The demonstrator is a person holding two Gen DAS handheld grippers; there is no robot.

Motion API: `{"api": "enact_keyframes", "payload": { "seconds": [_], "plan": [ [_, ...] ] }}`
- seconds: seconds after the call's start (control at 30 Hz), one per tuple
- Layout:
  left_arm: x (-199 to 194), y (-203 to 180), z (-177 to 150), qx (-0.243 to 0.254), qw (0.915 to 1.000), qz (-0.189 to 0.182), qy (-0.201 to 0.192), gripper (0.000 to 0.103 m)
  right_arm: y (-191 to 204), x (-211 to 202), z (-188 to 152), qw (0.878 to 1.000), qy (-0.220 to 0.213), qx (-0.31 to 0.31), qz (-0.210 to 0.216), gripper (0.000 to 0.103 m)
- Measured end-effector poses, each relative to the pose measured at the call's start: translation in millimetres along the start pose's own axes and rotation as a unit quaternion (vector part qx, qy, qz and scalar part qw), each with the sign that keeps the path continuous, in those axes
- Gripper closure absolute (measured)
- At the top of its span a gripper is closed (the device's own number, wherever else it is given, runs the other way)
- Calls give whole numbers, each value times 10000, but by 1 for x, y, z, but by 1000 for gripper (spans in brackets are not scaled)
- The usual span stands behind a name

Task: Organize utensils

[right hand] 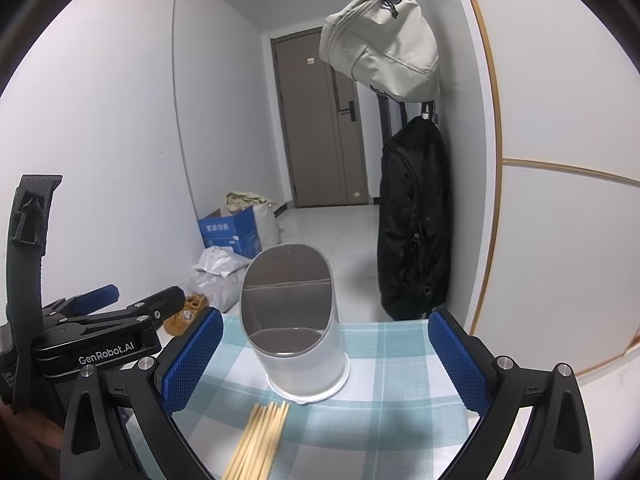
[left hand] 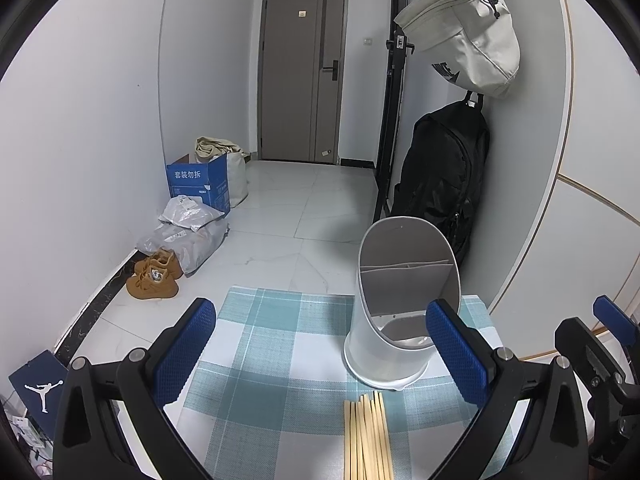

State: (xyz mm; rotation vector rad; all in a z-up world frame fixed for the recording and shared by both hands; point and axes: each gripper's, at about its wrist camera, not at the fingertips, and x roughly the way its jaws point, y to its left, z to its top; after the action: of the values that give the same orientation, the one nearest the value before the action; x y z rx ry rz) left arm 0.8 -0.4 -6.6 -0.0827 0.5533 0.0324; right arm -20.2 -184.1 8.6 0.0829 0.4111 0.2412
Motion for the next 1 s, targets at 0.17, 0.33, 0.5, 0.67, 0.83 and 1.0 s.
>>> {"api": "enact_keyframes", "payload": {
  "seconds": [0.17,0.33,0.5,0.67,0.83,1.0],
  "plan": [
    [0,-1,0,2,10000,1,0,1,0,0,0,10000,-1,-3,-3,0],
    [0,-2,-2,4,10000,-13,19,1,0,0,0,10000,12,2,1,0],
    [1,-1,-2,-6,10000,-40,38,1,2,-1,-1,10000,23,-15,3,0],
    [6,4,-1,-15,9997,-156,169,1,2,4,-3,9999,166,-40,2,0],
    [15,16,-5,-53,9989,-239,405,1,1,14,-10,9990,439,-68,40,0],
    [34,36,-10,-181,9963,-154,821,1,0,43,-25,9917,1265,11,216,4]
  ]
}}
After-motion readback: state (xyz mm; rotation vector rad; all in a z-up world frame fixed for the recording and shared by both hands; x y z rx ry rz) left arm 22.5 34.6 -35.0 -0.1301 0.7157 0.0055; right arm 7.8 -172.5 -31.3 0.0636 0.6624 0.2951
